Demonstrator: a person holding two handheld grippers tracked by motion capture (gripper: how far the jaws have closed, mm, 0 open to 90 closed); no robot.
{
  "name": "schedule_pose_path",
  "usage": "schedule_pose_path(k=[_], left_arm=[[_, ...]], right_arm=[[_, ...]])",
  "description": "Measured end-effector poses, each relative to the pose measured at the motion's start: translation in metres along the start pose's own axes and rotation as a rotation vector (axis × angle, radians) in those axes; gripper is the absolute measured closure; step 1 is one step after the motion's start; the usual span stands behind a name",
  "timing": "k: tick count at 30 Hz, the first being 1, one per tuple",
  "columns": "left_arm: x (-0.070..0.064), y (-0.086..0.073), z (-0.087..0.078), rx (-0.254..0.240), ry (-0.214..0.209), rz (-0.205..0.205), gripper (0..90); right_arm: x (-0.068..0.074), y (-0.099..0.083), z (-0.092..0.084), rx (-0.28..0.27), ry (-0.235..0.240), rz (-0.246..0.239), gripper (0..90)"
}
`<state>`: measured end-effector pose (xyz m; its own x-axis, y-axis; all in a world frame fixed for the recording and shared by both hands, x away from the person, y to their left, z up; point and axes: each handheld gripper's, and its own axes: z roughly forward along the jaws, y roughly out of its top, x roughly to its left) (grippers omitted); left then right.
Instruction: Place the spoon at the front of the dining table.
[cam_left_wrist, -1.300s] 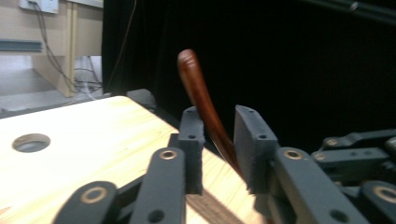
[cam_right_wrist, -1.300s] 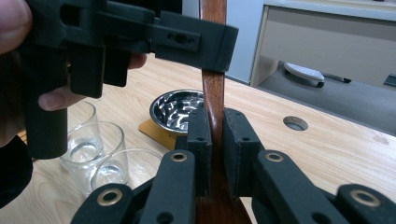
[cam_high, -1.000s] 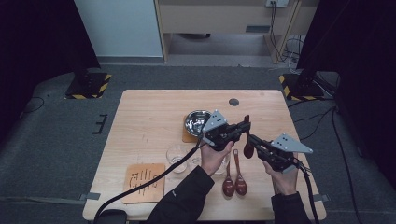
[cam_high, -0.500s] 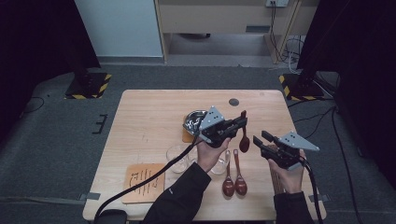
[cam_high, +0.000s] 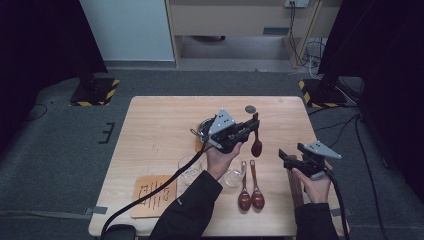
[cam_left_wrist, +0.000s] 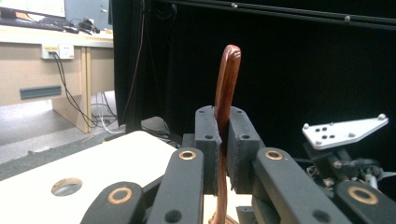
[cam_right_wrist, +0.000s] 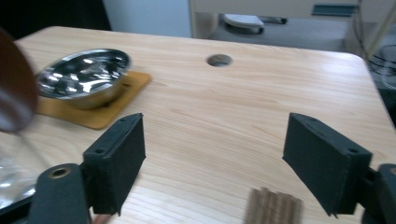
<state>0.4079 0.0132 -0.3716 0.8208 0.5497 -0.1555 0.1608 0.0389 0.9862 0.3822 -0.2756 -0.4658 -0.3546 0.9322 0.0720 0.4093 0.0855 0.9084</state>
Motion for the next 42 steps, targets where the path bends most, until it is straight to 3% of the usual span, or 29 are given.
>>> schedule_pose_path(k=[8, 20, 23, 34, 42], left_arm=[[0.007, 0.008, -0.005, -0.015, 0.021, 0.009, 84.1], [0.019, 0.016, -0.011, -0.027, 0.06, 0.022, 84.1], [0.022, 0.016, -0.012, -0.026, 0.071, 0.025, 84.2], [0.034, 0.019, -0.016, -0.03, 0.1, 0.025, 84.1], [0.04, 0.019, -0.017, -0.026, 0.117, 0.03, 84.1]], right_arm=[[-0.021, -0.018, 0.009, 0.056, -0.071, -0.003, 15.2], [-0.047, -0.041, 0.015, 0.197, -0.158, 0.022, 15.7], [-0.051, -0.046, 0.016, 0.208, -0.177, 0.002, 15.3], [-0.064, -0.054, 0.015, 0.237, -0.212, 0.032, 15.7], [-0.071, -0.059, 0.014, 0.254, -0.238, 0.028, 15.2]])
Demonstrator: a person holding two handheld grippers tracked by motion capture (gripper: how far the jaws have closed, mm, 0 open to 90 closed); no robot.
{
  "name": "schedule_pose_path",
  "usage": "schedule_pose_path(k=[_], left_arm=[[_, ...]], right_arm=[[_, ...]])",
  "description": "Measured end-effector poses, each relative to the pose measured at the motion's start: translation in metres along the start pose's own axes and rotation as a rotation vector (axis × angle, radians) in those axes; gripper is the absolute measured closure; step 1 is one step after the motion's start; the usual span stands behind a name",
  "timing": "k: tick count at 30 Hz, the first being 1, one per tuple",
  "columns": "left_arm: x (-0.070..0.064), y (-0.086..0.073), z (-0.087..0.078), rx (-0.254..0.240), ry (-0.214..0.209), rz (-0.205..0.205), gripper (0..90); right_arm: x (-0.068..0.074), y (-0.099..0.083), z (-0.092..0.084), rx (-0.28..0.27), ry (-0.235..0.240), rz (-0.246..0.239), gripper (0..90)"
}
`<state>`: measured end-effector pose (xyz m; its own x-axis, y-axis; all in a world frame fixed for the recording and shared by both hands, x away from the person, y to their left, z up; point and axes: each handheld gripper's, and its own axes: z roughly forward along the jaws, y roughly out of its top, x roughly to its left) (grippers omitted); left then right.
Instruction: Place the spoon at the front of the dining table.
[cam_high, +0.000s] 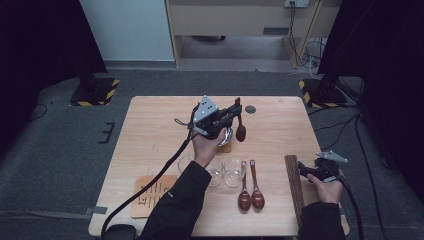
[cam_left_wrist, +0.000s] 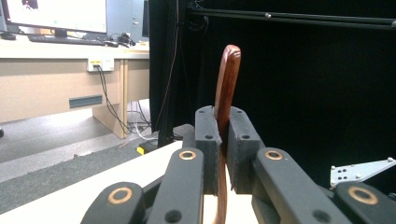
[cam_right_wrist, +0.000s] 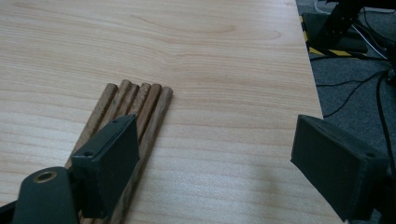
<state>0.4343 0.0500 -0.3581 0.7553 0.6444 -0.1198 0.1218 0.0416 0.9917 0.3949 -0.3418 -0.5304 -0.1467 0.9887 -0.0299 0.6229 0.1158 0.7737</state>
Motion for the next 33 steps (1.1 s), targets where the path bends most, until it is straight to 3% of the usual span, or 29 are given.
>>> schedule_pose_path(k=[17, 33], left_arm=[[0.021, -0.002, -0.003, 0.008, 0.042, -0.009, 84.2], [0.04, -0.004, -0.003, 0.018, 0.081, -0.018, 84.1]], right_arm=[[-0.005, -0.007, 0.008, 0.04, -0.007, -0.013, 14.4], [-0.006, -0.009, 0.009, 0.041, 0.009, -0.015, 14.0]])
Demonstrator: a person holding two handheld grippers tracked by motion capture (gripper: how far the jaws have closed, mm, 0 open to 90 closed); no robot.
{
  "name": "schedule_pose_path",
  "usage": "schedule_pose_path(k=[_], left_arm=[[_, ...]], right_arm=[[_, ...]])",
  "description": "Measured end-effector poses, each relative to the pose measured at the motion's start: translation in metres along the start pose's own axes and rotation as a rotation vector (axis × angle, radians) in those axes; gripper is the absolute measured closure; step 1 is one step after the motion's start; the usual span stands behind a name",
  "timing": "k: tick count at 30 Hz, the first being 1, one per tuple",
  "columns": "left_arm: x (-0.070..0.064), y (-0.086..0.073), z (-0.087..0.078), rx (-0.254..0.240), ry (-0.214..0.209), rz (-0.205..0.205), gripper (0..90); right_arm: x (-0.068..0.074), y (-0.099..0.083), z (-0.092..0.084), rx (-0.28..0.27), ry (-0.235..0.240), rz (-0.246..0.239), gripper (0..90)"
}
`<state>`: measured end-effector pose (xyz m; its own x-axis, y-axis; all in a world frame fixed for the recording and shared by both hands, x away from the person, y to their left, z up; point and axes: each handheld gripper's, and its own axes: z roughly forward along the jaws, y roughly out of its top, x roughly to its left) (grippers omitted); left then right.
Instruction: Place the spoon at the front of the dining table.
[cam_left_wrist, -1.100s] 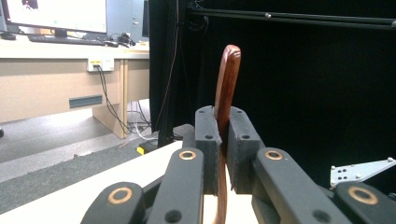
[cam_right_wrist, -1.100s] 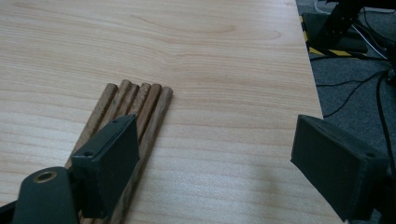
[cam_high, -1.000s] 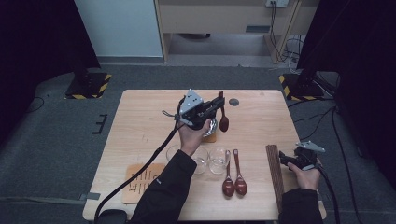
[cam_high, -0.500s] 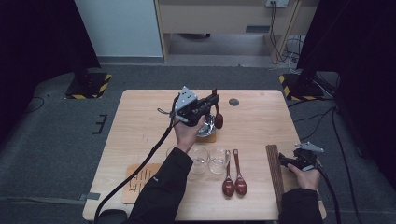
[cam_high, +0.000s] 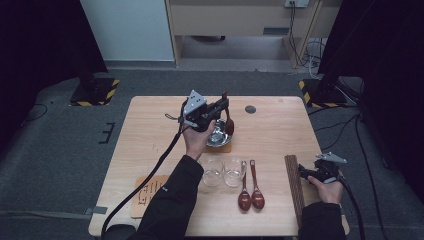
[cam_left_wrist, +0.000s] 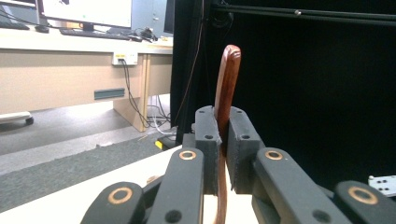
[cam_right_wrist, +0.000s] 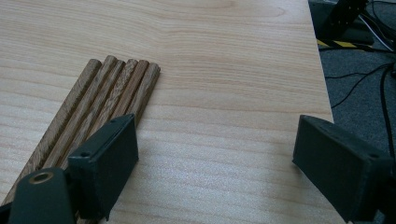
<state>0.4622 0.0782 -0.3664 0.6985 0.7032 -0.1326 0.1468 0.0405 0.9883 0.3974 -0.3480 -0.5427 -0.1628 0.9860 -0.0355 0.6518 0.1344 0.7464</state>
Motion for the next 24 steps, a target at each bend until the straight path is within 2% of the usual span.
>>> schedule_pose_path(k=[8, 24], left_arm=[[0.009, -0.001, 0.001, 0.003, 0.019, -0.006, 84.1], [0.028, -0.014, 0.002, 0.022, 0.064, -0.028, 84.2]], right_arm=[[-0.001, 0.0, 0.001, 0.005, 0.015, 0.005, 13.9], [-0.004, 0.001, 0.002, 0.016, 0.033, 0.026, 12.2]])
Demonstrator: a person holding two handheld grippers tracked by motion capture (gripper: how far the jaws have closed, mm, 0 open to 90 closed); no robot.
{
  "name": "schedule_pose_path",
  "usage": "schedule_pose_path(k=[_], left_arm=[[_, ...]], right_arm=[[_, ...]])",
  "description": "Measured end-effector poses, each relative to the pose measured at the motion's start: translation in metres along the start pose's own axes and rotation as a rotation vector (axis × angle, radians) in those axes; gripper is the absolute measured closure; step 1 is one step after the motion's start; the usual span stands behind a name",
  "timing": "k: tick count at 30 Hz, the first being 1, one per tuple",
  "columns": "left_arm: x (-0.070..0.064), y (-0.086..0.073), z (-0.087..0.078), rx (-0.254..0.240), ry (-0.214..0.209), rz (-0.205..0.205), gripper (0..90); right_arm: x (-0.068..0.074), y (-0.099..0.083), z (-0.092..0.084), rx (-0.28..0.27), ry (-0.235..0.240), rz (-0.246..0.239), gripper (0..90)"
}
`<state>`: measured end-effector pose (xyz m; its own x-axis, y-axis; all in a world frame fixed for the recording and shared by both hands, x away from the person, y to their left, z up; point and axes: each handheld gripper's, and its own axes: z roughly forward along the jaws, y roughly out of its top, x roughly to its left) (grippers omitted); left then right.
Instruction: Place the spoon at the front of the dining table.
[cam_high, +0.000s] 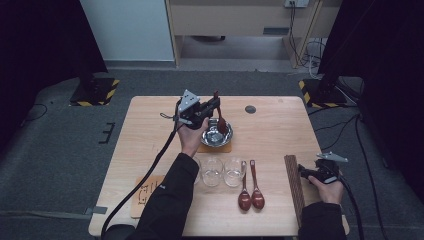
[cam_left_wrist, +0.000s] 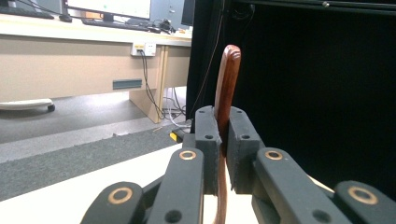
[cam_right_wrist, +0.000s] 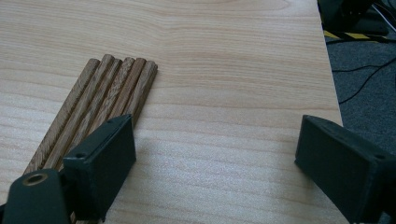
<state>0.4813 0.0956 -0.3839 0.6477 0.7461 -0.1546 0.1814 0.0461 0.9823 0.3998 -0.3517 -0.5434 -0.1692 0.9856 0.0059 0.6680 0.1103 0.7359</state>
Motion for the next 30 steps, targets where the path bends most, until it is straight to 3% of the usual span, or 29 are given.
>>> schedule_pose_path(k=[18, 30], left_arm=[[0.015, -0.019, 0.016, 0.068, 0.044, -0.003, 84.2], [0.02, -0.038, 0.028, 0.139, 0.061, -0.005, 84.1]], right_arm=[[-0.001, 0.001, 0.002, 0.007, 0.01, -0.01, 9.0], [-0.002, 0.002, 0.003, 0.018, -0.001, 0.003, 5.0]])
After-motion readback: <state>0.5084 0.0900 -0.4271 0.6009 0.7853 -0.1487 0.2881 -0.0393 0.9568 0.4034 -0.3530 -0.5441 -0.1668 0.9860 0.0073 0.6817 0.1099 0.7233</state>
